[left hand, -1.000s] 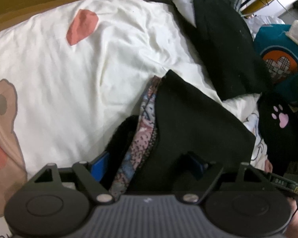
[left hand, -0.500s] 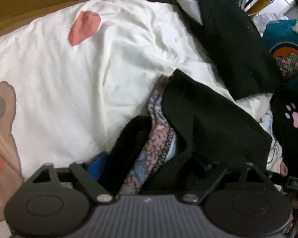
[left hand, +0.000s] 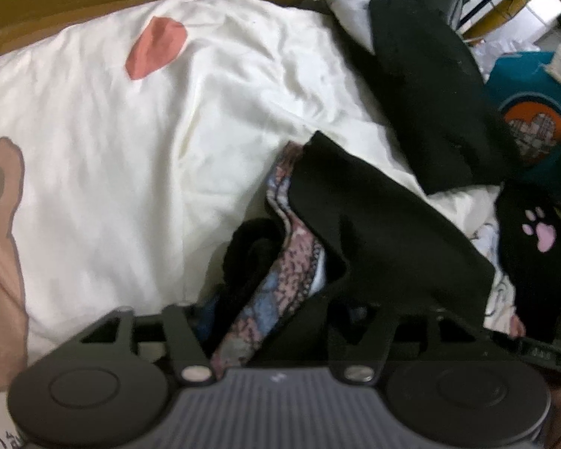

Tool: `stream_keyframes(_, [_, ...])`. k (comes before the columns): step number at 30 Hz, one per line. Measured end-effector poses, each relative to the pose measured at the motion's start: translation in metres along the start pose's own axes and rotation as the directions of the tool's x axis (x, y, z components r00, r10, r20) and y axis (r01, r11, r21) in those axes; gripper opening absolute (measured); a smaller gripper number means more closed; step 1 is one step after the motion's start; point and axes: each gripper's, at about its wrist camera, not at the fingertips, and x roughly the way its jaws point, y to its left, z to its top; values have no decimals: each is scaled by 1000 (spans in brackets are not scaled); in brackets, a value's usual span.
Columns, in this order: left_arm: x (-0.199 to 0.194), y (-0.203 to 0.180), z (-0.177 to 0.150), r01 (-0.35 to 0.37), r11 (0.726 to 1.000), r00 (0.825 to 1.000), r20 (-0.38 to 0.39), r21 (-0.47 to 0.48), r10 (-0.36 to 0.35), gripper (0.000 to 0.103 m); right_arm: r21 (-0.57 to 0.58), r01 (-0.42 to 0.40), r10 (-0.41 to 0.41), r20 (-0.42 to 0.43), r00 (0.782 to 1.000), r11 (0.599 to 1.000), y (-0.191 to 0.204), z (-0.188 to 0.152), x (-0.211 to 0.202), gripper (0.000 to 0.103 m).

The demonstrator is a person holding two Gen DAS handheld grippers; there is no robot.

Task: Fold clothes
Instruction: 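Slide the left gripper onto the trousers' lined edge and close it, then close the right gripper on the trousers' knit corner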

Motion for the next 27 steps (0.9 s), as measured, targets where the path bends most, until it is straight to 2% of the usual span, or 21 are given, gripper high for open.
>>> stream_keyframes(3, [3,-3,0,-14,1000,1000,17,12,14,72,-4,4,-4,-1,1000,1000,1,0,2,40])
stream_keyframes(5, [1,-2,-1,-7,1000,999,32,0,7,58,-9,12,-12,0,1000,1000,2,1,3,35])
stream_keyframes(8, [-6,-2,-5,10,1000,998,58,-10,-9,45,0,34,-34,3,999,999,7,1,3,28])
stream_keyframes(11, [-13,-5,-8,10,1000,997,79,-14,-9,39,-6,61,-61,9,998,998,16,0,-1,21])
stream_keyframes(14, [-23,-3,-13,24,999,995,99,-40,-20,37,-15,58,-58,15,998,998,23,-1,-9,14])
stream_keyframes(22, [-49,0,-23,53,994,988,152,-92,-39,34,-66,50,-49,8,999,997,45,-1,-22,13])
stream_keyframes(27, [-70,4,-39,27,987,983,186,-157,2,34,-100,18,-20,-23,1000,995,61,1,-26,13])
